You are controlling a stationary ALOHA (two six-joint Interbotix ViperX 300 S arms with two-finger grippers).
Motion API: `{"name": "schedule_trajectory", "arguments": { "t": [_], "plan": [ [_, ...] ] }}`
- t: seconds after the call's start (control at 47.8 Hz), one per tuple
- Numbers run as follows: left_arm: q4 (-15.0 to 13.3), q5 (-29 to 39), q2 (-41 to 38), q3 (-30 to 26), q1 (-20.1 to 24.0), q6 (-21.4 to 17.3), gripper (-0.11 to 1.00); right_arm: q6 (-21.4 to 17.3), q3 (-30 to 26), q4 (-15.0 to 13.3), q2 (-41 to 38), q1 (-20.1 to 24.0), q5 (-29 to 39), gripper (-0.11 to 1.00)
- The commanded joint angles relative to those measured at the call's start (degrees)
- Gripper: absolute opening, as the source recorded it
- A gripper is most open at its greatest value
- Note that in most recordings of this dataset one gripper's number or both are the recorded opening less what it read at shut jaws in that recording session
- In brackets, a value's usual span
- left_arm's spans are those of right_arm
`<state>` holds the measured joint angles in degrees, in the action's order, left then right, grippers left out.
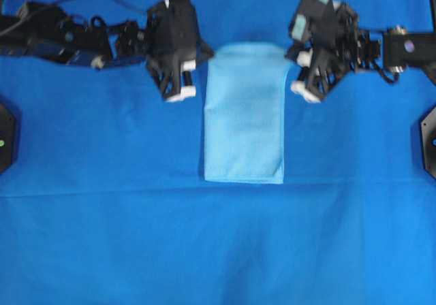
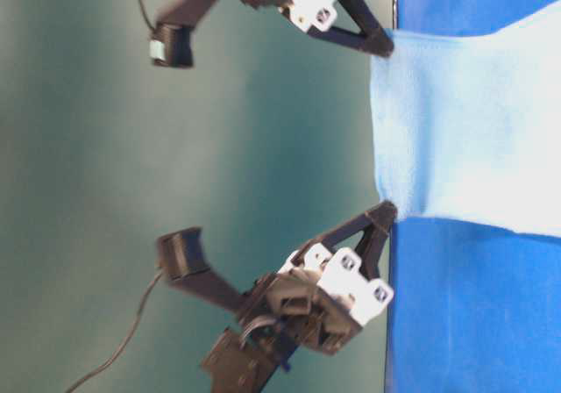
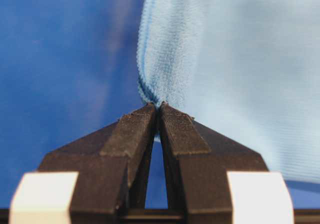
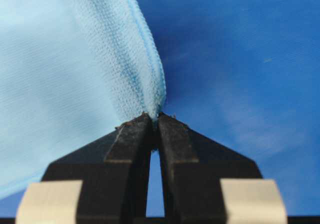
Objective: Fold the light blue towel.
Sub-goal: 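Pull the far end toward the near end, folding the strip in half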
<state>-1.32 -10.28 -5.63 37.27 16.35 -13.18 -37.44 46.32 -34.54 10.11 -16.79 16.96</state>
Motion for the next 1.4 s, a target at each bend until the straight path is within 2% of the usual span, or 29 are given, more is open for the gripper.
{"name": "schedule_trajectory", "arguments": {
  "t": [0.0,0.188,0.481,0.69,1.088,1.151,1.234,1.318,1.381],
  "plan": [
    [0.09,0.09,3.69,0.97,-3.43,0.97,0.05,-1.14,0.44,0.44,3.16,4.31,2.64,0.05],
    [0.09,0.62,4.57,3.43,-10.81,4.39,0.05,-5.54,2.02,0.88,3.96,11.25,4.92,0.05],
    [-0.09,1.85,1.67,3.78,-19.95,5.01,0.05,-11.07,3.78,0.88,2.9,17.49,3.78,0.05],
    [-0.09,0.88,-3.43,3.96,-20.39,6.59,0.05,-14.06,4.39,0.88,-1.41,18.28,-1.49,0.05],
    [-0.09,-1.41,-4.92,3.69,-20.48,6.5,0.05,-14.15,3.52,0.88,-4.57,18.37,-6.68,0.06],
    [-0.09,-1.93,-4.92,3.52,-20.39,6.42,0.07,-14.15,3.34,0.97,-4.66,18.63,-6.77,0.16],
    [-0.09,-2.46,-4.75,3.43,-20.48,6.33,0.18,-14.15,2.81,0.97,-4.83,19.51,-6.77,0.42],
    [-0.09,-2.29,-4.31,3.34,-20.39,5.8,0.39,-14.06,2.55,0.97,-4.92,20.39,-6.59,0.61],
    [0.0,-2.2,-3.52,3.43,-20.39,5.19,0.58,-14.06,2.29,0.97,-4.66,21.01,-6.24,0.61]
  ]
}}
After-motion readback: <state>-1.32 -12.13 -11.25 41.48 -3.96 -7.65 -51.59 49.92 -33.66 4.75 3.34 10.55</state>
